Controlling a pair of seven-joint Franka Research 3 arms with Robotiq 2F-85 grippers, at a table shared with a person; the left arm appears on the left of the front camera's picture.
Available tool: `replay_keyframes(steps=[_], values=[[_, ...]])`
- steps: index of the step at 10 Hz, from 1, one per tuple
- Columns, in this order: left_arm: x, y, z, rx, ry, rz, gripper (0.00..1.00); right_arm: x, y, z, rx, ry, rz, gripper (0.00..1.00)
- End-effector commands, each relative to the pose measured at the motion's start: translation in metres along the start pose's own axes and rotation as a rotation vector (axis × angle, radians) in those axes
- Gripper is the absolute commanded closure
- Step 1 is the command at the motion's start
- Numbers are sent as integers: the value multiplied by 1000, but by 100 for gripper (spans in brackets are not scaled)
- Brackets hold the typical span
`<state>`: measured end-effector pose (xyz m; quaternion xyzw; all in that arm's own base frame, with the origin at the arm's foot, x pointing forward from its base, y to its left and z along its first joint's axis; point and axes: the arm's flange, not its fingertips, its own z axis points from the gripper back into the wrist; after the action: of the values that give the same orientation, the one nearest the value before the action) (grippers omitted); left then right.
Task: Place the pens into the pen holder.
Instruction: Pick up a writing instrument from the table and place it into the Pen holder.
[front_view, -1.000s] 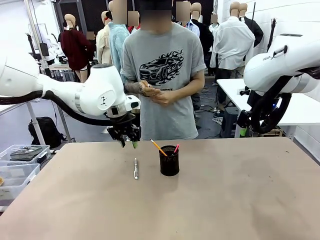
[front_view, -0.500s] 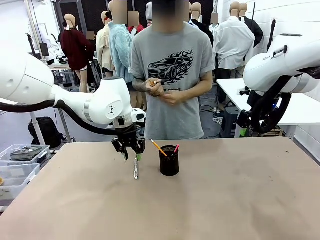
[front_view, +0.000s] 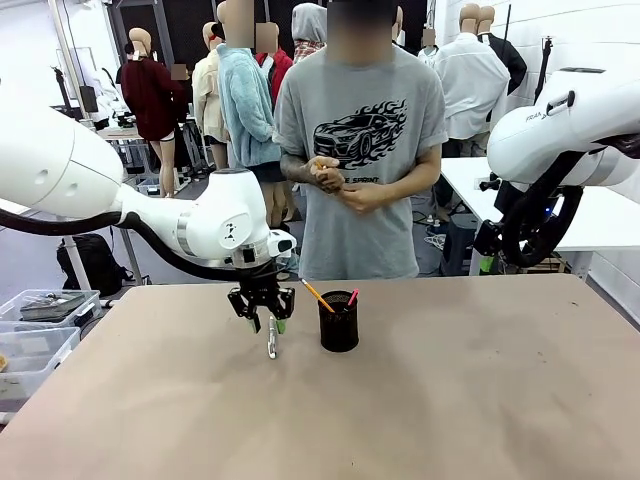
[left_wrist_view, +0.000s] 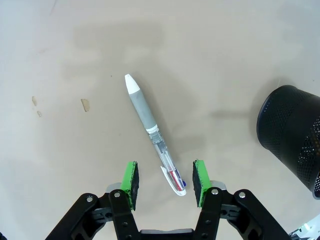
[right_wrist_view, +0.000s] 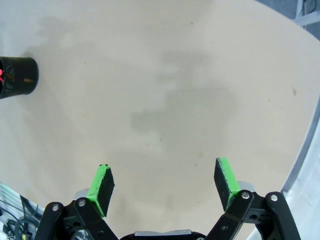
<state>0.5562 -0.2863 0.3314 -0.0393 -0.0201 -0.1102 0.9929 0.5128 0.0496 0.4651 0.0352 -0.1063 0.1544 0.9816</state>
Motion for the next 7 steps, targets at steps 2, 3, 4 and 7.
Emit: replay_keyframes(steps=[2, 3, 4, 7], values=[[10, -4, -5, 21, 25, 39, 42, 0, -2, -1, -2, -9, 10, 0], [12, -3, -8, 31, 34, 44, 42, 0, -2, -1, -2, -9, 10, 0], [12, -2, -12, 35, 41, 48, 42, 0, -2, -1, -2, -9, 10, 0], [13, 1, -19, 45, 42, 61, 42, 0, -2, -1, -2, -9, 10, 0]])
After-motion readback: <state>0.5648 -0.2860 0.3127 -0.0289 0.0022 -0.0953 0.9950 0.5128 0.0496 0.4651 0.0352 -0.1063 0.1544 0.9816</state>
